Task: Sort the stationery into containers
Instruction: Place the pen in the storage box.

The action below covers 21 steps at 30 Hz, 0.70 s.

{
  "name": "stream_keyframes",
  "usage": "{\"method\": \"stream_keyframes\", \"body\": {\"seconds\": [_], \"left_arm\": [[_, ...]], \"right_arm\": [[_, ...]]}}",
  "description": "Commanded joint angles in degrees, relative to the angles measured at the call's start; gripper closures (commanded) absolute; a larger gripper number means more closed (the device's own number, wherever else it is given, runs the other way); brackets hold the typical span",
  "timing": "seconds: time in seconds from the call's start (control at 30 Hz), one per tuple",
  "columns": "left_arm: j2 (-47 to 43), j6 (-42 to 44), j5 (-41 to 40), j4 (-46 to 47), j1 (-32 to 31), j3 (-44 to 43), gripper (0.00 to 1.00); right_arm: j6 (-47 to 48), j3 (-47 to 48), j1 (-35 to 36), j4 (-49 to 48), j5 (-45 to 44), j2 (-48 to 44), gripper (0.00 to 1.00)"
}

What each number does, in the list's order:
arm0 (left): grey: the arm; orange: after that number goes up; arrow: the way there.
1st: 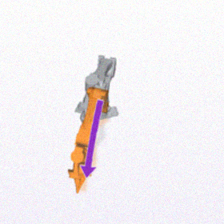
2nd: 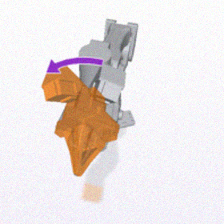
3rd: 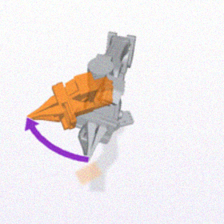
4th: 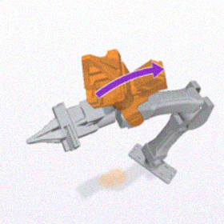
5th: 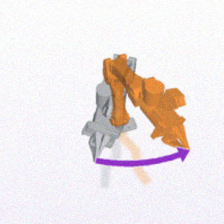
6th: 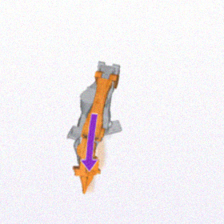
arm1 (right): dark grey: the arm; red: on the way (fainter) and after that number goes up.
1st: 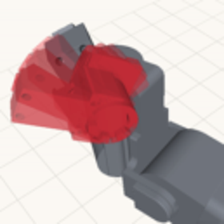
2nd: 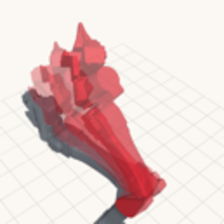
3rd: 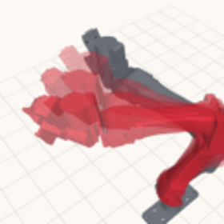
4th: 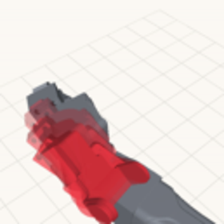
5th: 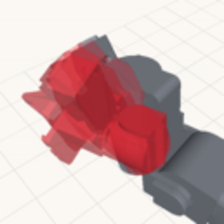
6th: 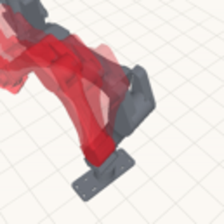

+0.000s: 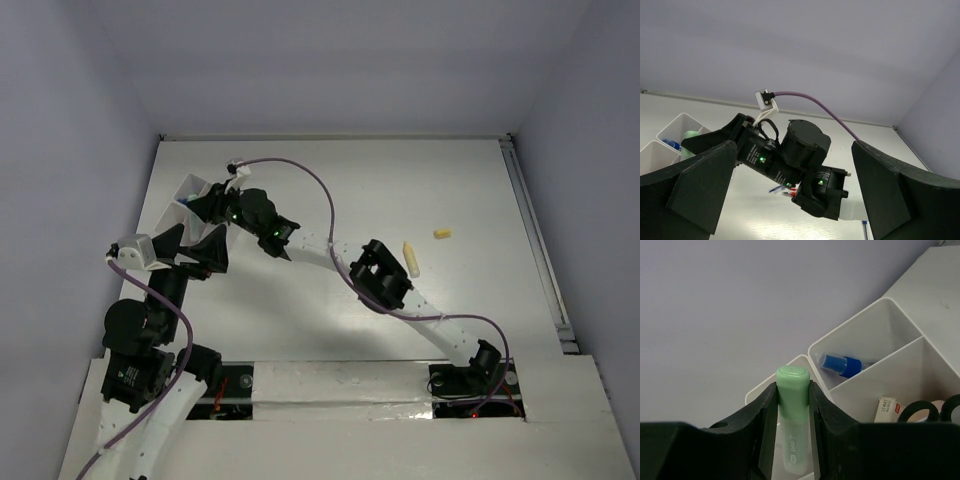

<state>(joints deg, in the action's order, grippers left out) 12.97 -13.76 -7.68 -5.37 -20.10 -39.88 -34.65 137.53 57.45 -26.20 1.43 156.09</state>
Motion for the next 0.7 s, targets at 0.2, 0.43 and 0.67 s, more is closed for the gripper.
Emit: {"method": "stream_keyframes", "body": {"seconds": [0.2,0.43,0.67], "left_arm": [[0.1,0.7,1.3,4.0,-0.3,0.3,0.01],[0.1,0.7,0.9,3.7,-0.3,0.3,0.01],[0.7,0.1,2.1,3.3,-0.3,0.5,0.01]], "right_arm": [[2.6,-0.8,0.8,-3.6,2.8,-4.0,0.34],[3.8,-12.6,0.8,-7.5,3.1,-14.3,0.33],[7.8,-38.9,-0.3,-8.4,0.9,-36.9,0.35]]}}
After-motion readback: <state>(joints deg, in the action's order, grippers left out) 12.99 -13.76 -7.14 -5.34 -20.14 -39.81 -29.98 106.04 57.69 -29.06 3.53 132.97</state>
